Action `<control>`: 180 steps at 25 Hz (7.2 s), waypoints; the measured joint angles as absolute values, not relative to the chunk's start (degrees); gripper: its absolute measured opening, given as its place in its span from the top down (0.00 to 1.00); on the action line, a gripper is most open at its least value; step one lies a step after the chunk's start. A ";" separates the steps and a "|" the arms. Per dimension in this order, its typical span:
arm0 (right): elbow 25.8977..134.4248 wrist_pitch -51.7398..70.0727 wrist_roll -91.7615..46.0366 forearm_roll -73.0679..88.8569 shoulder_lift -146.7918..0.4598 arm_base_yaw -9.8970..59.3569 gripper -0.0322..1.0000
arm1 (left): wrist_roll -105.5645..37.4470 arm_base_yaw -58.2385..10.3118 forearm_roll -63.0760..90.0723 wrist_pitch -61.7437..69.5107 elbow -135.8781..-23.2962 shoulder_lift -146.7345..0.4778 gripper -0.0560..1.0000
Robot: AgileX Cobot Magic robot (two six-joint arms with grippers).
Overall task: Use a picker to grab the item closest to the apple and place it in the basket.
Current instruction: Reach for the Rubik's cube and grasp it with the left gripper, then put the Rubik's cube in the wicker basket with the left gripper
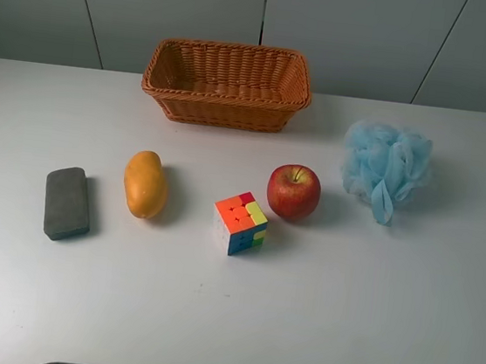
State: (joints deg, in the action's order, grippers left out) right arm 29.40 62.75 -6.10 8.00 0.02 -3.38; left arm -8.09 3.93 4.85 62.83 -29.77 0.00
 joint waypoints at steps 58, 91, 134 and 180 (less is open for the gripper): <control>29.40 62.75 -6.10 8.00 0.02 -3.38 0.29 | -11.08 -31.92 7.53 67.16 -82.11 -99.00 0.26; 29.40 62.75 -6.10 8.00 0.02 -3.38 0.29 | -15.44 -50.55 5.20 60.79 -95.20 -126.68 0.26; 29.40 62.75 -6.10 8.05 0.02 -3.38 0.29 | -12.73 -50.76 0.38 68.81 -105.03 -131.64 0.42; 29.40 62.75 -6.10 8.05 0.02 -3.38 0.29 | 10.32 -30.28 -6.23 45.98 -129.58 -143.13 0.42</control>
State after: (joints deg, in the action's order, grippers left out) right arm 29.40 62.75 -6.10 8.05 0.02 -3.38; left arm 10.32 -30.28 -6.23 45.98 -129.58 -143.13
